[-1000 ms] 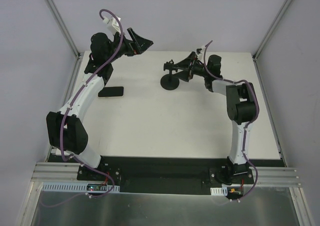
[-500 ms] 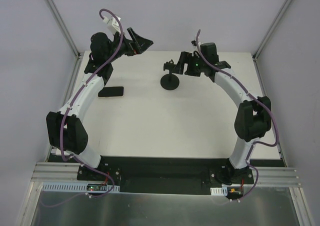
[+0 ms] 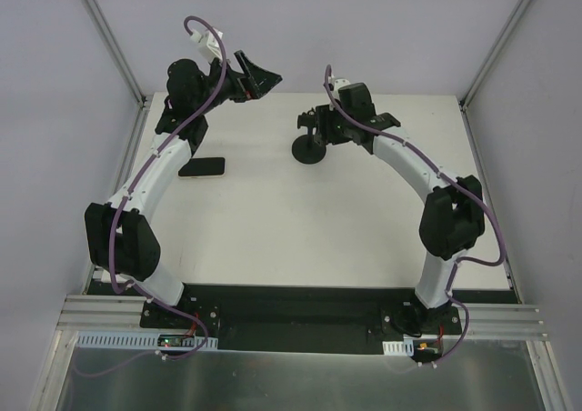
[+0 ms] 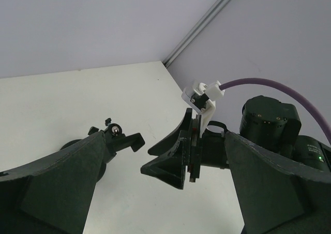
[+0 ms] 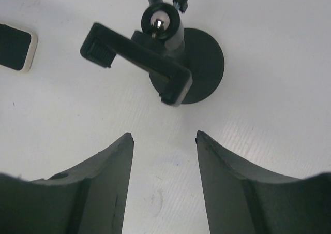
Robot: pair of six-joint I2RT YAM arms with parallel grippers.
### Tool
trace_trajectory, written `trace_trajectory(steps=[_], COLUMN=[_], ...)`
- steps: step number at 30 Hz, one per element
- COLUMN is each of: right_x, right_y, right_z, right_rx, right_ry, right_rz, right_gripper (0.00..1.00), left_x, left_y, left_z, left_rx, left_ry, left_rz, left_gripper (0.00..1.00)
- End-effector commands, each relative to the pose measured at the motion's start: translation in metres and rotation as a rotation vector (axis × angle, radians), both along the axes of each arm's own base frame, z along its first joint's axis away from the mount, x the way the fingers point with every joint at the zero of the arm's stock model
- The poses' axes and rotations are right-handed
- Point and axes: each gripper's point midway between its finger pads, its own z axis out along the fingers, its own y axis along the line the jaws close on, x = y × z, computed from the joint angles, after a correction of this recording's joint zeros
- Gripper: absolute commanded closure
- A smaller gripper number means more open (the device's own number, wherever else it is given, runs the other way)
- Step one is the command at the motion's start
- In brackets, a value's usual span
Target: Place the phone on the phone stand
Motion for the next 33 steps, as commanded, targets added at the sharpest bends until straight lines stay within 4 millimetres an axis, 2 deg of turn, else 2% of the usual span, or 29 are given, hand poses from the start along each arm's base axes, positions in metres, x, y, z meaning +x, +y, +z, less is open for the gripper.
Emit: trace_trajectory(steps=[1, 3, 6, 15, 22, 26, 33], right_x=[0.031, 0.033, 0.038, 0.045, 0.050, 0.053, 0.061], right_y=[0.007, 0.008, 0.007, 0.006, 0.008, 0.009, 0.008], right_z=[0.030, 0.032, 0.030, 0.034, 0.035, 0.032, 0.030], right_rx=[0.012, 0.014, 0.000, -0.045, -0.069, -0.071, -0.076], right_ry=[-0.128, -0.137, -0.152, -0.194, -0.200, -0.193, -0.199], right_rz=[-0.027, -0.023, -0.026, 0.005, 0.022, 0.022, -0.002], right_gripper=[0.46, 0.48, 0.57, 0.61, 0.62, 0.58, 0.61], left_x=[-0.008, -0.008, -0.007, -0.010, -0.011, -0.011, -0.012], left_y=[-0.009, -0.010, -0.008, -0.010, -0.010, -0.011, -0.018], left_z=[0.033, 0.033, 0.032, 0.033, 0.034, 0.032, 0.033], left_rx=[-0.015, -0.010, -0.005, -0.008, -0.007, -0.007, -0.012], left_ry=[-0.105, -0.108, -0.109, -0.105, -0.110, -0.106, -0.108], left_rz=[-0.044, -0.045, -0.029, -0.047, -0.046, -0.048, -0.067], left_gripper=[0.03, 0.03, 0.03, 0.03, 0.03, 0.02, 0.03])
